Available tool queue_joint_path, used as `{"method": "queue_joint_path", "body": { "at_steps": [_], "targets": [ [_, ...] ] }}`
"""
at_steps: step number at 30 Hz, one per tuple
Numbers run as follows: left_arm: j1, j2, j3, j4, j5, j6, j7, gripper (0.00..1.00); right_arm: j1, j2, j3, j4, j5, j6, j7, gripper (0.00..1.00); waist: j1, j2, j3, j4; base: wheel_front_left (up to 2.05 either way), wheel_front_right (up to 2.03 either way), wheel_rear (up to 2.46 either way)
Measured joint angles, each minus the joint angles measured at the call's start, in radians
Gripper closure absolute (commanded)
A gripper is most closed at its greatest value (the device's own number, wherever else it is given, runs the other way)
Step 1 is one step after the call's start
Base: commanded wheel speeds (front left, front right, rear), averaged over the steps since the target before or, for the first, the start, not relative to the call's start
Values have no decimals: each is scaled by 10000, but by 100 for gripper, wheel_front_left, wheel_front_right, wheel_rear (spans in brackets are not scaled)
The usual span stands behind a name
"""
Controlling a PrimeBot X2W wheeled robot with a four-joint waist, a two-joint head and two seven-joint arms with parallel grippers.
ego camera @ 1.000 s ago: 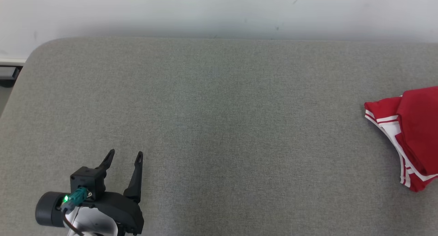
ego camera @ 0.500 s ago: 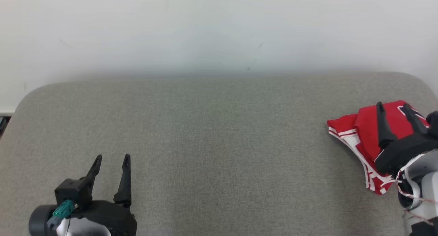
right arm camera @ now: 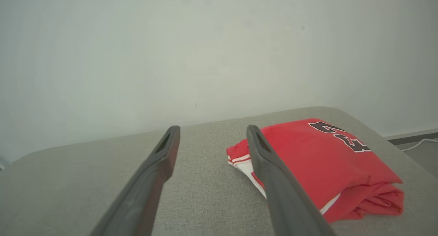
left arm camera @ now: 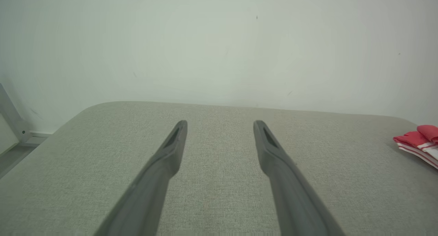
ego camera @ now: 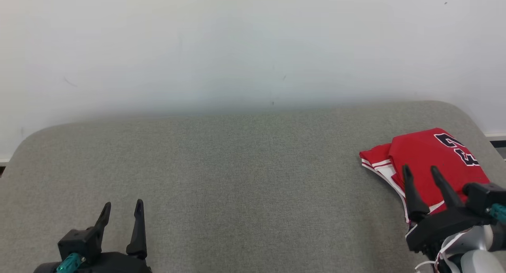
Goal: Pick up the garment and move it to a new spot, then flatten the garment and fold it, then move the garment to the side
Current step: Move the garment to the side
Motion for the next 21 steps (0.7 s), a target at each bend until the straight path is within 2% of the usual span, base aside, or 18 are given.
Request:
{"method": "queue_joint_path", "body": {
  "at_steps": [18,21],
  "targets": [
    [5,6,290,174,-341,0,56,0,566,146,1032,-389,174,-4,-132,0,1,1,108,393,0,0,0],
    [31,4,284,194,-353,0,58,0,798,151,1083,-500,326,-196,-207,0,2,1,150,396,0,0,0]
  ]
}}
